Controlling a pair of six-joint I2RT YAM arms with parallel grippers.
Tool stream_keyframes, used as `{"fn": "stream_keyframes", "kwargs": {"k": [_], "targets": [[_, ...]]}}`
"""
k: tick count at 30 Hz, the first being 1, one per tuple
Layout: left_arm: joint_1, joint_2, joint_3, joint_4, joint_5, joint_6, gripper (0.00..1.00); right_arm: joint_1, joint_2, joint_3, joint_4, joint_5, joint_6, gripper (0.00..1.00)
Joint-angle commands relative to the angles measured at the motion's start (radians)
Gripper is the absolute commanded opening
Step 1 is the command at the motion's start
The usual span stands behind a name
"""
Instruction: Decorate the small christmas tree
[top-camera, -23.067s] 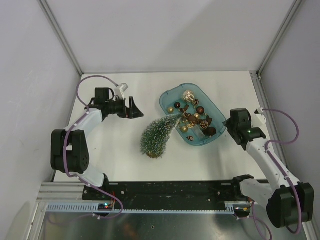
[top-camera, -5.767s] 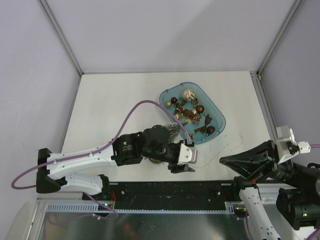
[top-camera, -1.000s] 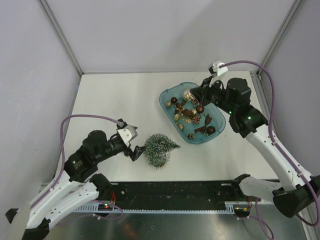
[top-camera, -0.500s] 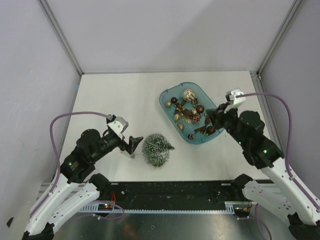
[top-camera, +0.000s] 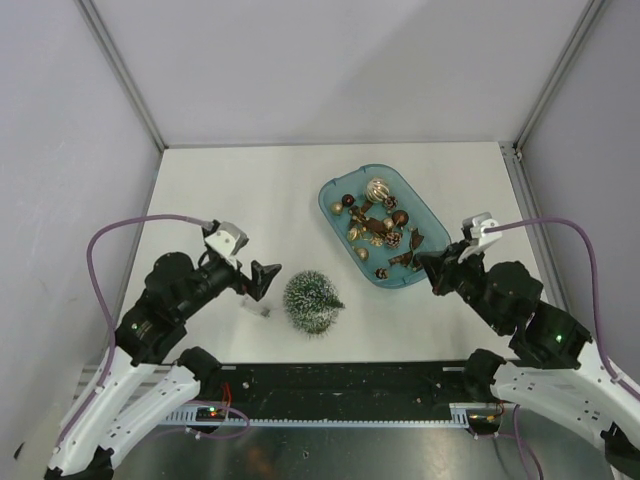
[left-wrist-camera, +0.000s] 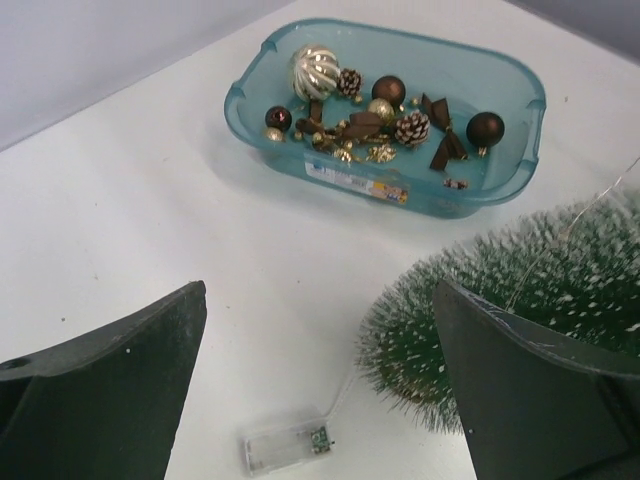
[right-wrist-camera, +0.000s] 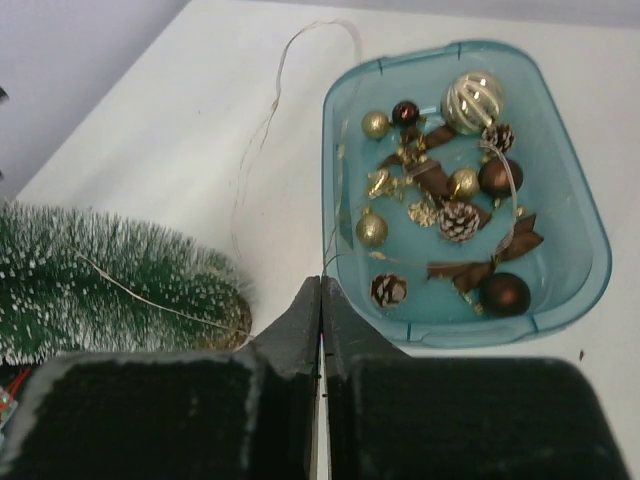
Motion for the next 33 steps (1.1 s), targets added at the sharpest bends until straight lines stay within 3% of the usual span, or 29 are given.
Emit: {"fn": "stream_keyframes", "kwargs": {"k": [1, 4, 8, 11, 24, 26, 28, 33], "targets": [[0.028, 0.011, 0.114, 0.004, 0.109, -0.017, 1.0, 0.113, -0.031, -0.013, -0.074, 0.154, 0.056, 0.0], [0.033, 0.03, 0.198, -0.027, 0.308, 0.001, 1.0, 0.185, -0.041, -0.025, -0.084, 0.197, 0.079, 0.0], [0.033, 0.087, 0.293, -0.079, 0.679, 0.041, 1.0, 0.275, -0.025, -0.044, -0.07, 0.251, 0.107, 0.0], [0.029, 0.142, 0.318, -0.095, 0.83, 0.053, 1.0, 0.353, 0.0, -0.058, -0.043, 0.305, 0.124, 0.0], [-0.082, 0.353, 0.379, -0.098, 0.777, 0.204, 1.0, 0.741, 0.094, -0.089, -0.04, 0.647, 0.282, 0.0], [-0.092, 0.371, 0.38, -0.098, 0.776, 0.221, 0.92, 0.78, 0.11, -0.092, -0.044, 0.682, 0.309, 0.0], [-0.094, 0.377, 0.382, -0.097, 0.775, 0.234, 0.76, 0.808, 0.125, -0.098, -0.036, 0.714, 0.326, 0.0], [-0.09, 0.359, 0.385, -0.072, 0.685, 0.27, 0.21, 0.826, 0.129, -0.104, 0.038, 0.76, 0.271, 0.0]]}}
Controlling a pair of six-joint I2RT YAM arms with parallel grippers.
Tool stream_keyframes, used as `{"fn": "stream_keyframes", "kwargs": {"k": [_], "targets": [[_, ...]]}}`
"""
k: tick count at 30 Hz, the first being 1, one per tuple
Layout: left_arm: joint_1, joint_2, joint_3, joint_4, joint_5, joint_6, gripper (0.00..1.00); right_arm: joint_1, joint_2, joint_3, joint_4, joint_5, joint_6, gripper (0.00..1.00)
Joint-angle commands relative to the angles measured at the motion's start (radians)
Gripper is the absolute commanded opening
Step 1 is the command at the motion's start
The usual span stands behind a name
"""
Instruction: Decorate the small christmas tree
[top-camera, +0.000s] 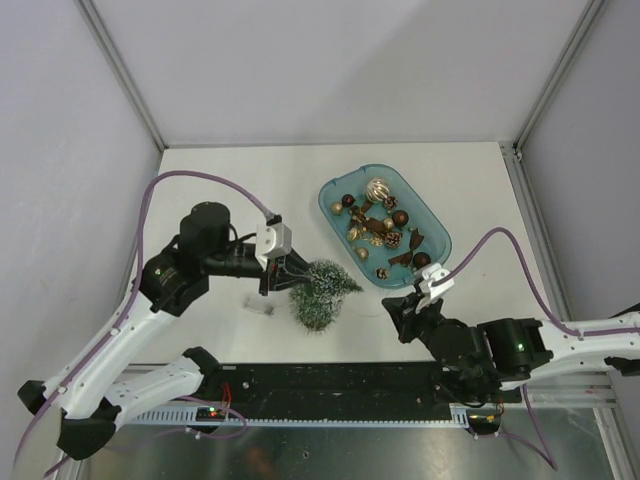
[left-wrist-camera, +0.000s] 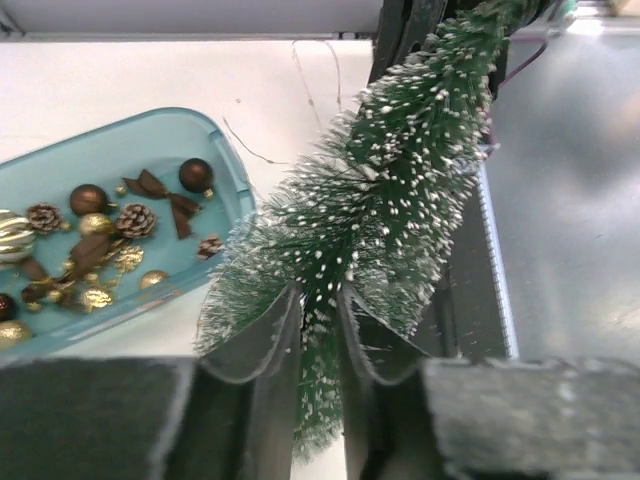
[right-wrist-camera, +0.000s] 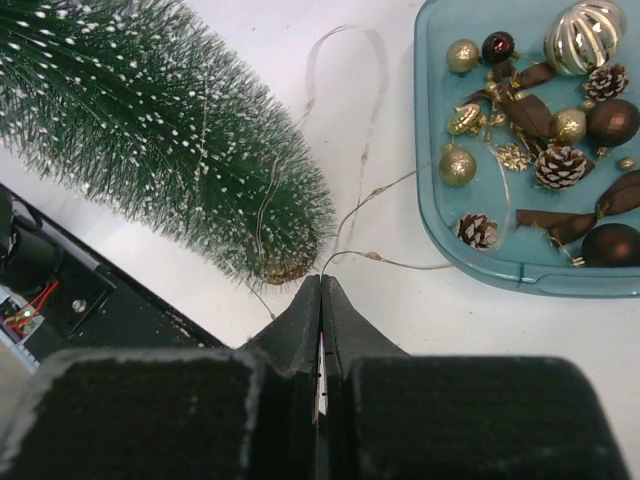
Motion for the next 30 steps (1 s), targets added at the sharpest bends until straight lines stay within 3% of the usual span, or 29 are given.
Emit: {"fn": "stream_keyframes", "kwargs": {"k": [1, 3, 5, 13, 22, 30], "targets": [[0.003, -0.024, 0.046, 0.057, -0.085, 0.06, 0.12, 0.001, -0.004, -0.009, 0.106, 0.113, -0.03, 0.0], [0.016, -0.032, 0.047, 0.104, -0.141, 0.057, 0.03, -0.032, -0.02, -0.008, 0.158, 0.108, -0.085, 0.0], [0.025, -0.035, 0.046, 0.15, -0.179, 0.047, 0.01, -0.085, -0.038, -0.009, 0.211, 0.077, -0.144, 0.0], [0.047, -0.041, -0.018, 0.298, -0.249, 0.009, 0.0, -0.411, 0.007, -0.002, 0.376, -0.251, -0.265, 0.0], [0.058, -0.039, -0.122, 0.448, -0.364, 0.156, 0.0, -0.725, 0.156, 0.033, 0.513, -0.53, -0.301, 0.0], [0.054, -0.043, -0.2, 0.563, -0.455, 0.252, 0.0, -0.81, 0.226, 0.037, 0.579, -0.575, -0.278, 0.0]]}}
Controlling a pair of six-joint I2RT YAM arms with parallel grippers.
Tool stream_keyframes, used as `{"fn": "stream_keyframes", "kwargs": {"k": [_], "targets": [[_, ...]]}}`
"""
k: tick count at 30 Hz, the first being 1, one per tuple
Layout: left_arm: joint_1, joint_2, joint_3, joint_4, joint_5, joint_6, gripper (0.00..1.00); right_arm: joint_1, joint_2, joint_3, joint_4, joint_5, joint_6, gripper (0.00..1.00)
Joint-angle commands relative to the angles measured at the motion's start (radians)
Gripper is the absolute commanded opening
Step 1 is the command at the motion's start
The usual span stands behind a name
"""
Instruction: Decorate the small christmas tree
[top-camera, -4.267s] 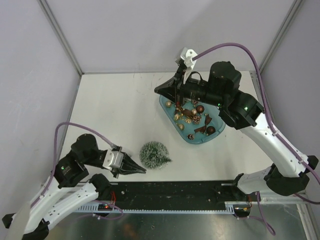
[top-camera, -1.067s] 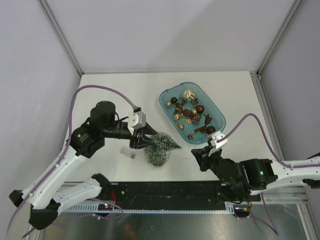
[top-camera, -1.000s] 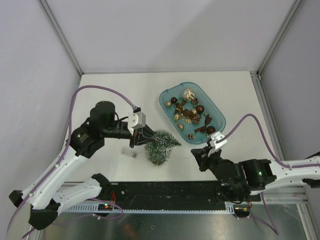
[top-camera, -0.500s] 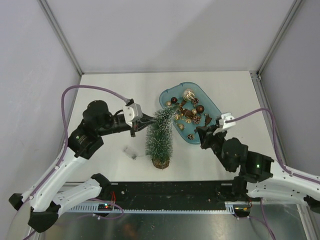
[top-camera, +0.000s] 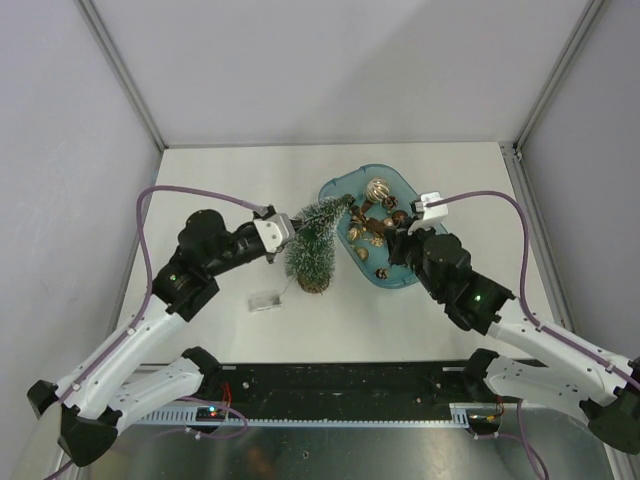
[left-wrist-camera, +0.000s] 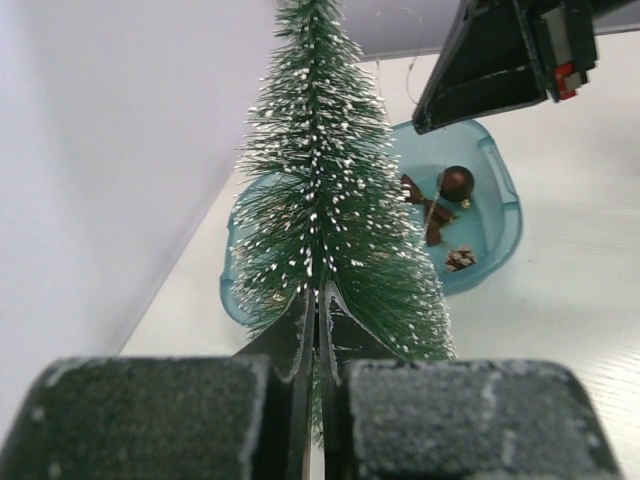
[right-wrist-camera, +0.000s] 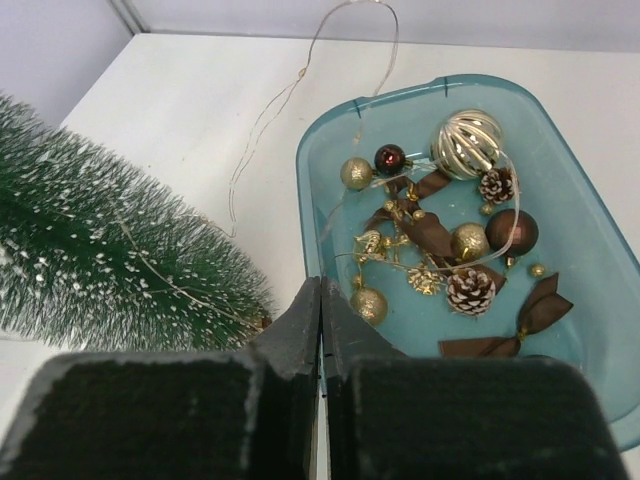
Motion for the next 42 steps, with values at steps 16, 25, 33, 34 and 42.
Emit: {"fn": "stream_keyframes", "kwargs": {"k": [16, 25, 33, 34, 42], "targets": [[-0.013, -0.099, -0.092, 0.136, -0.111, -0.063, 0.34, 0.405, -0.157, -0.124, 0.076, 0.287, 0.014, 0.0], [0.002, -0.14, -0.051, 0.072, -0.095, -0.089, 0.8, 0.646, -0.223, -0.198, 0.113, 0.512, -0.032, 0.0], [0.056, -0.251, 0.022, -0.123, -0.063, -0.112, 0.96, 0.699, -0.208, -0.208, 0.198, 0.513, -0.125, 0.0], [0.062, -0.268, 0.027, -0.155, -0.052, -0.115, 0.95, 0.701, -0.21, -0.211, 0.205, 0.51, -0.134, 0.0], [0.108, -0.345, 0.103, -0.384, 0.316, -0.169, 0.69, 0.726, -0.218, -0.233, 0.272, 0.438, -0.224, 0.0]]}}
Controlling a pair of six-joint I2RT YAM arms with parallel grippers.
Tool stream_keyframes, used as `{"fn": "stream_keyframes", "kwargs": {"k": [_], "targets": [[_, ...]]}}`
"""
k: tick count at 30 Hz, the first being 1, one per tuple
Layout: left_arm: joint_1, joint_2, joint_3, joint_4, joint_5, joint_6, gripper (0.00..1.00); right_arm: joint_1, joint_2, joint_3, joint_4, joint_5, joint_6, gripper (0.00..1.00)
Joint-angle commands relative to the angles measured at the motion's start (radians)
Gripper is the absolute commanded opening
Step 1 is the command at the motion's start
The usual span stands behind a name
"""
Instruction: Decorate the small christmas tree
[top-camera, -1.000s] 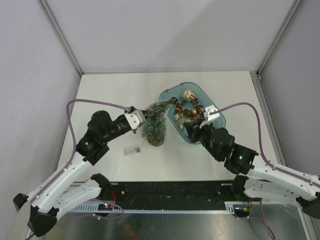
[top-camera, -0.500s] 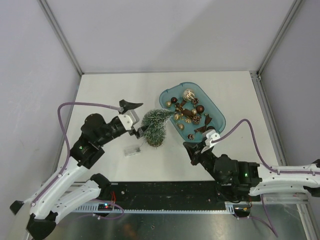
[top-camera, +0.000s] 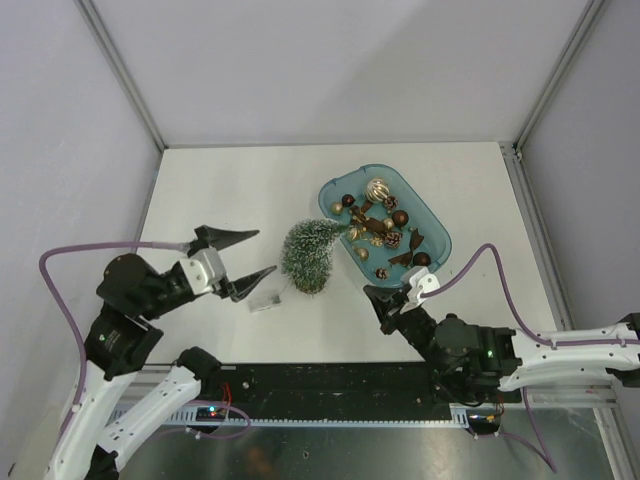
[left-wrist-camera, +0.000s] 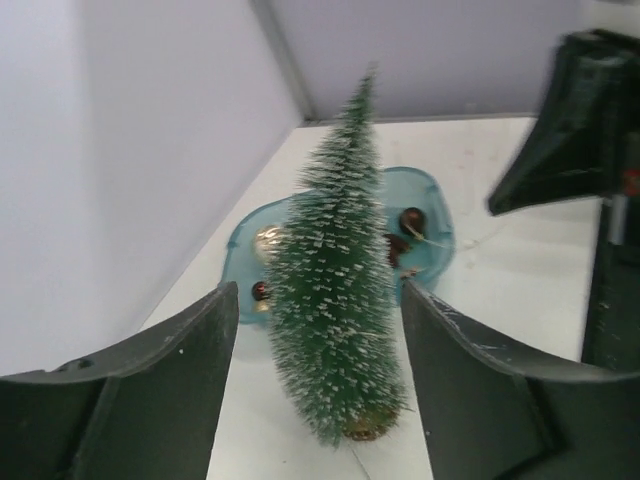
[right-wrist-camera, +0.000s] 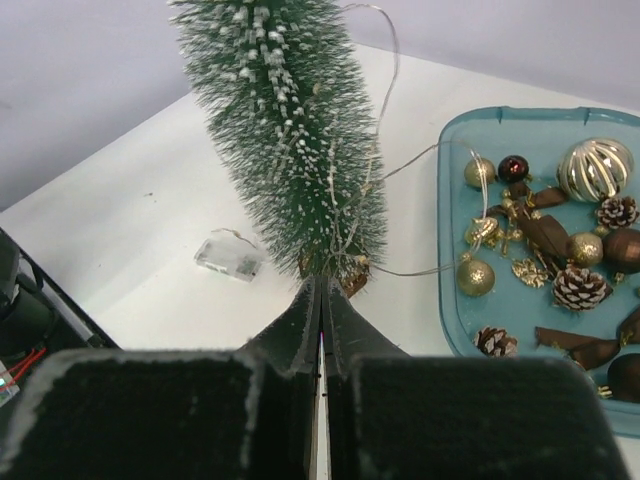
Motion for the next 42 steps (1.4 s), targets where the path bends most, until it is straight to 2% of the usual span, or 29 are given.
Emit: {"fn": "stream_keyframes", "kwargs": {"k": [1, 3, 5, 12, 16, 19, 23, 26, 32, 36, 38, 39, 42], "targets": [[0.021, -0.009, 0.052, -0.149, 0.342, -0.094, 0.62, 0.032, -0.008, -0.015, 0.1, -0.035, -0.089, 0.0], [0.022, 0.003, 0.032, -0.154, 0.465, -0.159, 0.53, 0.052, -0.007, -0.02, 0.12, -0.058, -0.131, 0.0], [0.017, 0.026, -0.003, -0.156, 0.538, -0.203, 0.49, 0.074, -0.002, -0.022, 0.138, -0.077, -0.169, 0.0], [-0.082, 0.109, -0.07, -0.154, 0.509, -0.172, 0.5, 0.16, 0.038, -0.022, 0.211, -0.093, -0.303, 0.0], [-0.099, 0.136, -0.083, -0.137, 0.463, -0.139, 0.57, 0.175, 0.056, -0.021, 0.225, -0.122, -0.335, 0.0], [-0.103, 0.147, -0.095, -0.119, 0.465, -0.148, 0.74, 0.179, 0.065, -0.021, 0.232, -0.141, -0.35, 0.0], [-0.103, 0.154, -0.1, -0.093, 0.482, -0.172, 0.85, 0.178, 0.073, -0.019, 0.243, -0.147, -0.363, 0.0], [-0.106, 0.157, -0.097, -0.077, 0.507, -0.196, 0.9, 0.174, 0.08, -0.015, 0.248, -0.163, -0.367, 0.0], [-0.112, 0.174, -0.109, -0.027, 0.508, -0.234, 0.9, 0.149, 0.118, -0.006, 0.27, -0.216, -0.362, 0.0], [-0.114, 0.179, -0.117, 0.004, 0.512, -0.258, 0.86, 0.128, 0.141, 0.002, 0.288, -0.249, -0.357, 0.0], [-0.115, 0.178, -0.119, 0.014, 0.517, -0.264, 0.8, 0.116, 0.15, 0.005, 0.292, -0.261, -0.354, 0.0], [-0.115, 0.177, -0.121, 0.017, 0.52, -0.265, 0.75, 0.111, 0.153, 0.007, 0.292, -0.267, -0.353, 0.0], [-0.115, 0.168, -0.126, 0.022, 0.517, -0.26, 0.46, 0.097, 0.156, 0.007, 0.29, -0.282, -0.346, 0.0]]}}
